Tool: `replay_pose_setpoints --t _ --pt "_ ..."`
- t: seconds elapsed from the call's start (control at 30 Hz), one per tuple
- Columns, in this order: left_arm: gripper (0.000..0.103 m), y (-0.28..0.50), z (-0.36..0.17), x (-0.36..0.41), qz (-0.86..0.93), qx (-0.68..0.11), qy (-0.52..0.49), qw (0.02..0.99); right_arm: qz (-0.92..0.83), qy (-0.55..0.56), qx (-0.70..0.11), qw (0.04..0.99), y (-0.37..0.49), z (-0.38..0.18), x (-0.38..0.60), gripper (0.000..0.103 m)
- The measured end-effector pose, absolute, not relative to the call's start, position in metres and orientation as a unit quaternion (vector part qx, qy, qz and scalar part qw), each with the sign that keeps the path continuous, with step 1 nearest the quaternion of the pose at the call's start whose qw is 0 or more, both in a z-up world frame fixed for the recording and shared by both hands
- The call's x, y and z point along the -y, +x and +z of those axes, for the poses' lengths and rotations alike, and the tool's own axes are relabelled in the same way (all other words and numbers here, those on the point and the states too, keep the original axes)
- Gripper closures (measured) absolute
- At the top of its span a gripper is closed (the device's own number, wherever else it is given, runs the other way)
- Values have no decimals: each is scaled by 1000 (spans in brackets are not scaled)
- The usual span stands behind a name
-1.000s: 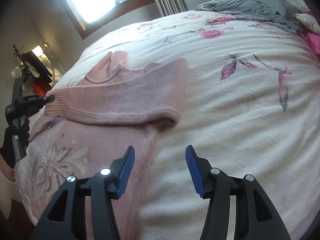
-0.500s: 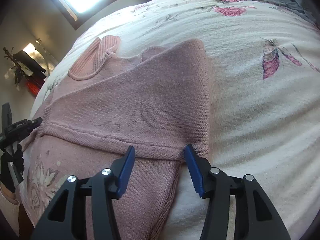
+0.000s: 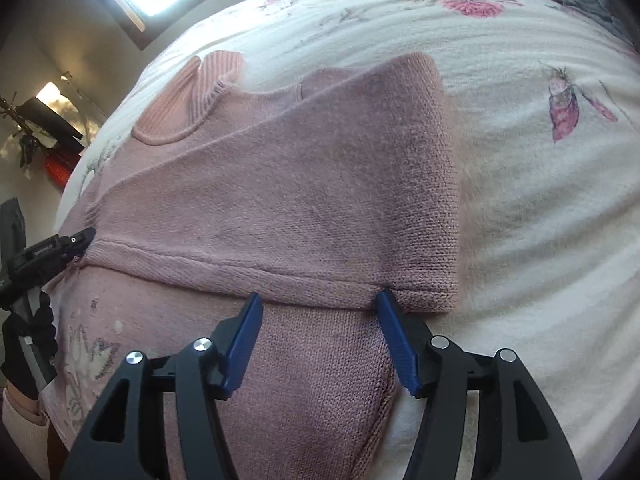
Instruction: Fold small clothes
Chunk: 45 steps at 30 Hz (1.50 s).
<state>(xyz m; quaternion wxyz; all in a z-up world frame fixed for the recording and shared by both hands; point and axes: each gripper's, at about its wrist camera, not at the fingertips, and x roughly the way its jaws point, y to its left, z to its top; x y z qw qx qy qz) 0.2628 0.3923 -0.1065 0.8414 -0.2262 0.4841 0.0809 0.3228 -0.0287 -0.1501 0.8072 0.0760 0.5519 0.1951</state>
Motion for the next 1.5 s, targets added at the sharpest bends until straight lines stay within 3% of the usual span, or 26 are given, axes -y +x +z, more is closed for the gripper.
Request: replay_pose_setpoints --t 0.13,0.2,0.27,0.37,0.83,1.03,1.5 --pt "83 258 -101 -398 75 -484 -241 838 192 56 -554 809 320 -146 22 40" --pt "77 247 -91 -402 78 -480 -242 839 196 62 -553 807 313 -136 19 40" --pt "60 228 -79 -410 83 -467 -235 848 216 64 -540 811 301 -118 12 40" --pt "53 193 -68 -434 99 -454 -238 853 229 32 -538 811 276 -102 -10 33" --pt "50 44 -74 -613 247 -381 -370 811 337 -36 -535 774 169 -101 -116 30" --pt "52 29 -86 -668 276 -337 -439 785 340 -62 -542 766 163 -112 -139 30" --pt "54 36 -90 -728 306 -292 -471 774 329 -53 -561 758 172 -138 -147 28"
